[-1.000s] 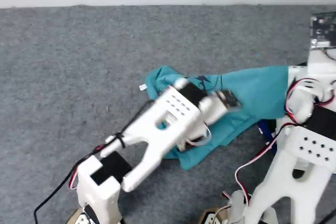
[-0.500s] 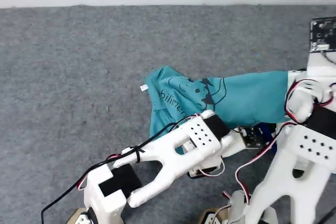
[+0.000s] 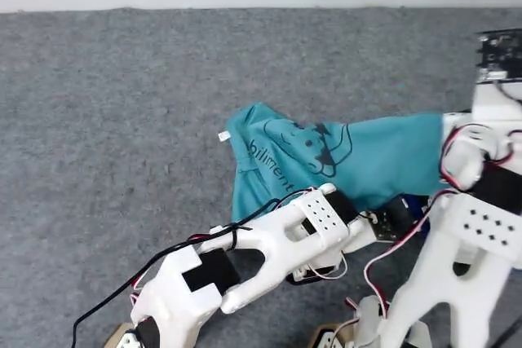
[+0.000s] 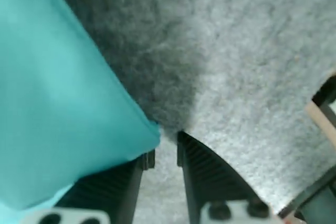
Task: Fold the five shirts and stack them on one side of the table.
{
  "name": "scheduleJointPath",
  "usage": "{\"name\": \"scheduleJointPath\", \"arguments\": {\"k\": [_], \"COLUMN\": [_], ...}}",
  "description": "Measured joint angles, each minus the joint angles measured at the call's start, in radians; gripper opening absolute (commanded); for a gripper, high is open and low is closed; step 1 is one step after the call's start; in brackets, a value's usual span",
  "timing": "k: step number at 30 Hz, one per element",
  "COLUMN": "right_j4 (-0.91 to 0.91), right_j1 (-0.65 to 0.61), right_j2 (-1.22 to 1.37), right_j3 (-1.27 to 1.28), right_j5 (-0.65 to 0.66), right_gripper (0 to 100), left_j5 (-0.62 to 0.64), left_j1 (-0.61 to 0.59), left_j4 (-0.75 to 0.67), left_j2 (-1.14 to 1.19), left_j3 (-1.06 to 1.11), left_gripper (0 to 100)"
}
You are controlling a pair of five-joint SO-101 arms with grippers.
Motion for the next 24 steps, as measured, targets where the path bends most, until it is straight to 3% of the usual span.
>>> {"name": "scheduleJointPath", "arguments": {"k": [9, 14, 18, 24], "right_j4": [0.000, 0.000, -0.012, -0.031], "right_j1": [-0.058, -0.061, -0.061, 0.021], "right_j2": [0.000, 0.000, 0.000, 0.000], "right_j3": [0.041, 0.041, 0.041, 0.041], "right_j5": [0.000, 0.000, 0.026, 0.094], "right_gripper": [1.0, 1.0, 1.0, 1.0], "left_j5": [0.002, 0.002, 0.002, -0.011], "left_j1": [0.003, 0.031, 0.035, 0.046], "left_j4": [-0.002, 0.163, 0.210, 0.216], "left_j2": [0.006, 0.008, 0.008, 0.012], "left_j3": [-0.069, -0.135, -0.201, -0.203], "left_gripper": [2, 2, 2, 2]}}
